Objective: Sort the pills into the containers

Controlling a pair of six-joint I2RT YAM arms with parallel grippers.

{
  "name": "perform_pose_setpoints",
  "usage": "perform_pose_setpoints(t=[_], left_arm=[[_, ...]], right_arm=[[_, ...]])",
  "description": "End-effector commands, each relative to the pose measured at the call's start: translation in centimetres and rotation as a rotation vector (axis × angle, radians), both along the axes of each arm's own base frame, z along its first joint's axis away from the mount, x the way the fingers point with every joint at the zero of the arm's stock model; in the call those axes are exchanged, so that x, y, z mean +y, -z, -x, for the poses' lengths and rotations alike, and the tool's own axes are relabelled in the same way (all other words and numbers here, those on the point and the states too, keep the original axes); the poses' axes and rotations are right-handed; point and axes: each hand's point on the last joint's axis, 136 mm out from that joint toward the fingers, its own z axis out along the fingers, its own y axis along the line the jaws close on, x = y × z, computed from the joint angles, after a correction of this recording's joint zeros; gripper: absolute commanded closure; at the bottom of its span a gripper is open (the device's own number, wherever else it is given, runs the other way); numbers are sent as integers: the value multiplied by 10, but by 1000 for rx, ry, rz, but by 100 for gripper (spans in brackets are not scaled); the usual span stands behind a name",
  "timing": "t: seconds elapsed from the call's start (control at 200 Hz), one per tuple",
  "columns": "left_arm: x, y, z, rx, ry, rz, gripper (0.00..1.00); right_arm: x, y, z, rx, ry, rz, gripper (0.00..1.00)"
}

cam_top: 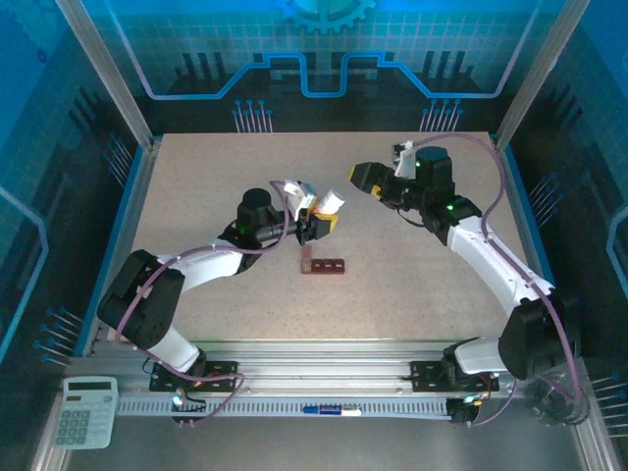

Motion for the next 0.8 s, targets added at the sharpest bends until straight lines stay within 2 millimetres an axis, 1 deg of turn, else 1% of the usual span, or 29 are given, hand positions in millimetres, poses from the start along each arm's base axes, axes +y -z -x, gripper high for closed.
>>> perform_pose_setpoints(t=[0.0, 0.29, 0.555, 0.61, 0.795], left_arm=[[-2, -20, -5, -101, -20, -31, 100], [-7, -17, -4, -105, -15, -48, 100], [-7, -15, -4, -101, -20, -51, 100], [-8, -15, -4, -102, -21, -51, 100], [-8, -16, -6, -96, -29, -40, 100]], right_arm=[[9, 7, -3, 72, 36, 12, 16], [39, 15, 2, 85, -28, 32, 16], [53, 23, 8, 98, -68, 38, 25], [55, 23, 9, 98, -75, 40, 29], [55, 27, 13, 94, -83, 48, 51]])
